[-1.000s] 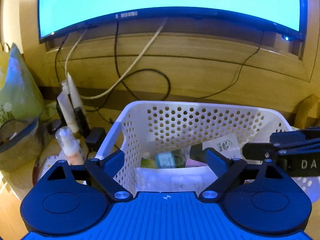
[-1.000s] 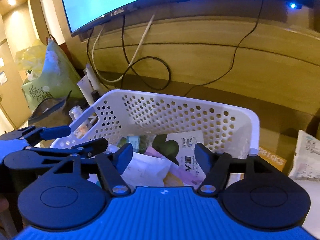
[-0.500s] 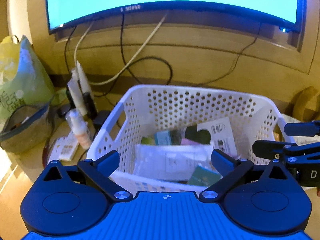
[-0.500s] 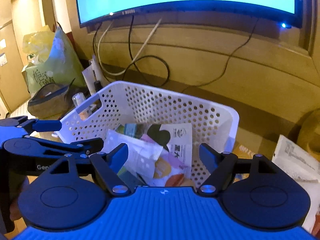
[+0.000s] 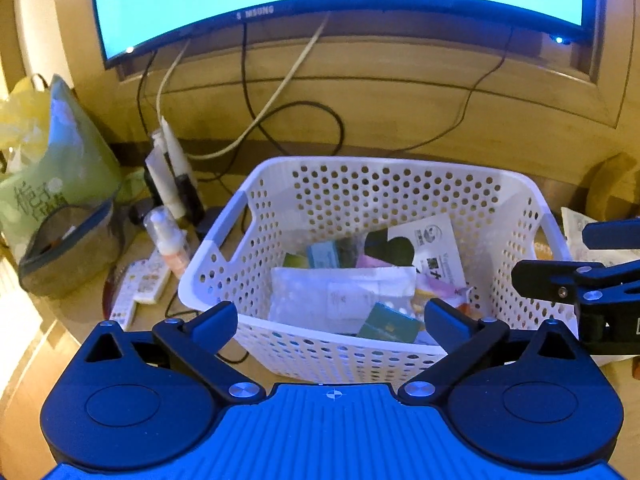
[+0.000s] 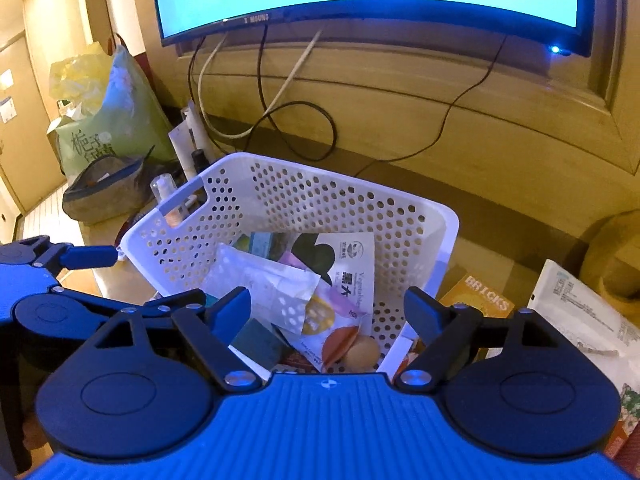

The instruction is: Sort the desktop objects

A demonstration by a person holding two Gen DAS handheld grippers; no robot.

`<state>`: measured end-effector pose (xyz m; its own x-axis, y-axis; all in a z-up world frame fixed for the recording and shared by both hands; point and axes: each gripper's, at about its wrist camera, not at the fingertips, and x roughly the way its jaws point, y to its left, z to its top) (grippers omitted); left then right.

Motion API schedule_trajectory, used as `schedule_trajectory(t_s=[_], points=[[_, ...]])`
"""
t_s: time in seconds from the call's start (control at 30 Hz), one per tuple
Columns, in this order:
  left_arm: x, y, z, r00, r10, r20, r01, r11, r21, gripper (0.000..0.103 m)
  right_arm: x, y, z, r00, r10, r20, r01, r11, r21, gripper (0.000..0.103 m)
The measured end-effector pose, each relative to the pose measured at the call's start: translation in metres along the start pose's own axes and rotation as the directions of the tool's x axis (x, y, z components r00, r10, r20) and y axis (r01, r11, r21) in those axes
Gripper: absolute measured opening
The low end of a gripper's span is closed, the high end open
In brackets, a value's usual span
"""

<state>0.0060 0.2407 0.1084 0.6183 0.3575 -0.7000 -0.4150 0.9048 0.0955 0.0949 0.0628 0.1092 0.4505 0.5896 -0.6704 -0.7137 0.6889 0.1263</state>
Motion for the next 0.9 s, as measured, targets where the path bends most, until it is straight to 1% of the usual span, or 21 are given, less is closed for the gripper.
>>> schedule_trajectory(t_s=[0.1, 0.17, 0.23, 0.3, 0.37, 0.6, 0.9], points=[[0.001, -0.001, 0.001, 1.000, -0.004, -0.024, 0.004, 1.000, -0.011, 0.103, 0.000, -0.001, 0.001, 1.000, -0.007, -0.009, 0.007, 1.000, -0.006, 0.086], [0.003, -0.004, 0.001, 0.999, 0.008, -0.039, -0.008, 1.000, 0.008, 0.103, 0.002, -0.001, 0.002, 1.000, -0.013, -0.025, 0.013, 1.000, -0.012, 0.086], [0.007, -0.007, 0.003, 0.997, 0.018, -0.079, -0.015, 0.999, 0.030, 0.103, 0.005, -0.001, 0.003, 0.998, -0.018, -0.052, 0.017, 1.000, -0.016, 0.086], [0.010, -0.008, 0.004, 0.995, 0.027, -0.095, -0.022, 0.999, 0.047, 0.103, 0.008, -0.002, 0.003, 0.997, -0.020, -0.071, 0.019, 1.000, -0.015, 0.086], [0.010, -0.009, 0.006, 0.995, 0.038, -0.092, -0.032, 0.998, 0.060, 0.103, 0.011, -0.003, 0.005, 0.996, -0.018, -0.089, 0.018, 1.000, -0.007, 0.086], [0.016, -0.009, 0.009, 0.993, 0.051, -0.103, -0.044, 0.997, 0.063, 0.103, 0.017, -0.003, 0.009, 0.994, -0.032, -0.103, 0.032, 0.999, -0.006, 0.086], [0.021, -0.006, 0.010, 0.992, 0.060, -0.107, -0.053, 0.997, 0.064, 0.103, 0.023, -0.003, 0.009, 0.994, -0.032, -0.101, 0.032, 0.999, 0.001, 0.086]])
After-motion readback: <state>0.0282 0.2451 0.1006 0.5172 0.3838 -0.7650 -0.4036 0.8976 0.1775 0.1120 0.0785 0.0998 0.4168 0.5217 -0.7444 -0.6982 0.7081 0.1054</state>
